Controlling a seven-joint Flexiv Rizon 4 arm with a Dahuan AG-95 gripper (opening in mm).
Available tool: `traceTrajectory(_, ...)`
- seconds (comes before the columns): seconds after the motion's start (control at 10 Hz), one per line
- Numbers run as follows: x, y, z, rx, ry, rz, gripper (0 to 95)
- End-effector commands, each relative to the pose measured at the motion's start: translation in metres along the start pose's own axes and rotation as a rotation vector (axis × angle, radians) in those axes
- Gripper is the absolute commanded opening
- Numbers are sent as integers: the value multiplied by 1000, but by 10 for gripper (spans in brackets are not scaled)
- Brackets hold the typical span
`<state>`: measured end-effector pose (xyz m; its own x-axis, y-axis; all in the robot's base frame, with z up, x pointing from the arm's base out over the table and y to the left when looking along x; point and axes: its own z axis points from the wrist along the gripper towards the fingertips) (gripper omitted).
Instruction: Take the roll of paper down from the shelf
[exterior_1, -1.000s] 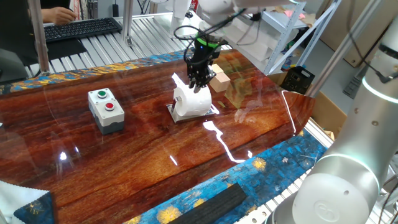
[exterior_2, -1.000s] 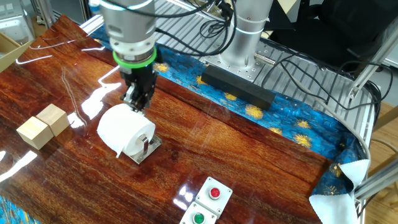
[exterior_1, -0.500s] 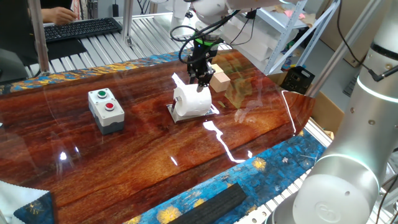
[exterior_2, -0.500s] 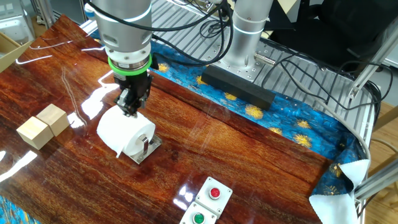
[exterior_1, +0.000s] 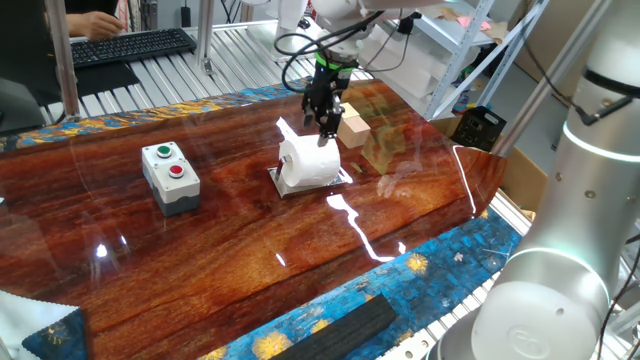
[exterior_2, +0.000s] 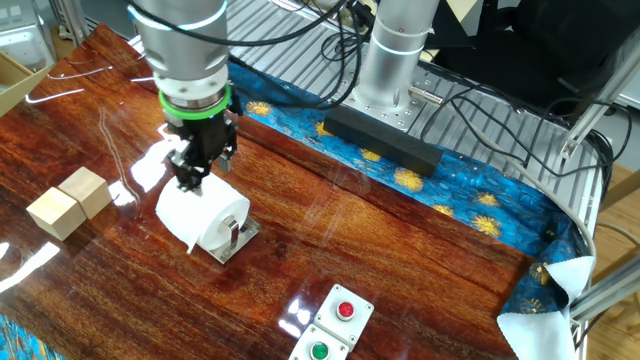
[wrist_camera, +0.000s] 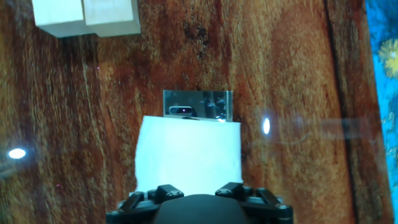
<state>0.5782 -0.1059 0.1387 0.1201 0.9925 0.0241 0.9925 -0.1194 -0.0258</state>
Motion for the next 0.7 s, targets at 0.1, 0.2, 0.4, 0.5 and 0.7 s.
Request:
traceTrajectory(0.1, 0, 0, 4, 0, -3, -4, 950)
traceTrajectory(0.2, 0, 0, 6, 1, -3, -5, 950)
traceTrajectory(0.4, 0, 1, 13, 2, 0, -21, 950)
traceTrajectory(0.5, 0, 1, 17, 2, 1, -26, 950)
traceTrajectory(0.7, 0, 1, 23, 1, 2, -28, 950)
